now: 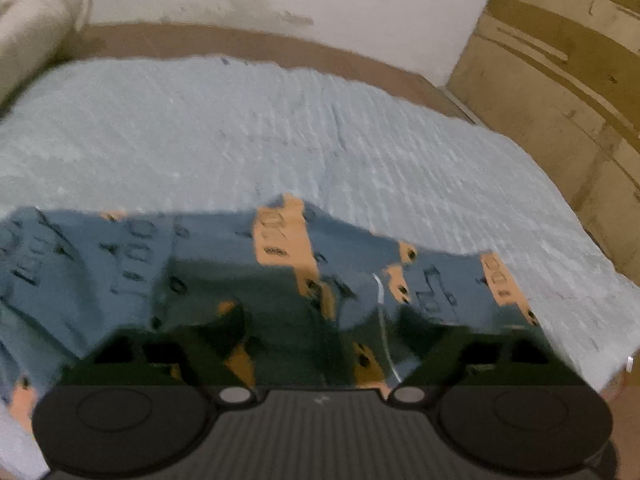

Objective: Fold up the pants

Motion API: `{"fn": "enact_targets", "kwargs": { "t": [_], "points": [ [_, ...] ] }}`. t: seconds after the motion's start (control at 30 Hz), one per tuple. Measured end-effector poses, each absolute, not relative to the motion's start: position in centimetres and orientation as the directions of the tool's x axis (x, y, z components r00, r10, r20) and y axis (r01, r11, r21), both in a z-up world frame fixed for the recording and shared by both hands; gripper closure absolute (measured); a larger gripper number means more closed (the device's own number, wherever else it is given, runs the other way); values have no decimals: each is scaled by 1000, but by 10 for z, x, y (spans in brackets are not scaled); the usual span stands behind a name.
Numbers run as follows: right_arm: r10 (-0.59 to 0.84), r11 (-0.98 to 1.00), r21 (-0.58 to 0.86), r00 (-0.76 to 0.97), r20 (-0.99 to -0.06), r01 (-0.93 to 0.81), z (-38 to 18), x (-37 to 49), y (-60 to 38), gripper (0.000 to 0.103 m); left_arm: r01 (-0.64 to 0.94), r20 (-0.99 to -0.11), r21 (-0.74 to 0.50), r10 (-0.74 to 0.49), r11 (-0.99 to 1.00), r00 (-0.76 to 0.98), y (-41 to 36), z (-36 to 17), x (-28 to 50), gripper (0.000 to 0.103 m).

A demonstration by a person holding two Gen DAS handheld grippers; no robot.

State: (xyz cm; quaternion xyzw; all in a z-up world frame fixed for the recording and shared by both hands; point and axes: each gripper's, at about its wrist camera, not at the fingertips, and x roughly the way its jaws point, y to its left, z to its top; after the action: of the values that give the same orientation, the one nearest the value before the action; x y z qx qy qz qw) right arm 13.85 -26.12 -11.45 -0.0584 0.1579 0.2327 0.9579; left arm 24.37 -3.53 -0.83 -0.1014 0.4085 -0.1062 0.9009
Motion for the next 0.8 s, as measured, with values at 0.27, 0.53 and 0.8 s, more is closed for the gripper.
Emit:
{"fn": "enact_targets", "kwargs": {
  "t": [0.27,0.53,0.8],
  "points": [
    [185,973,-81,943,-275,-215,-111,141,-317,1,43,-673,-51,-66,998,737,-60,-25,242,1],
    [75,985,-102,885,-459,-137,-109,223,-360,1,1,-693,-105,-74,994,717,-50,-35,255,0],
    [-78,991,-134,850,-521,9,-116,280,-386,1,5,-684,-92,-67,996,727,-46,-40,245,0]
  ]
}}
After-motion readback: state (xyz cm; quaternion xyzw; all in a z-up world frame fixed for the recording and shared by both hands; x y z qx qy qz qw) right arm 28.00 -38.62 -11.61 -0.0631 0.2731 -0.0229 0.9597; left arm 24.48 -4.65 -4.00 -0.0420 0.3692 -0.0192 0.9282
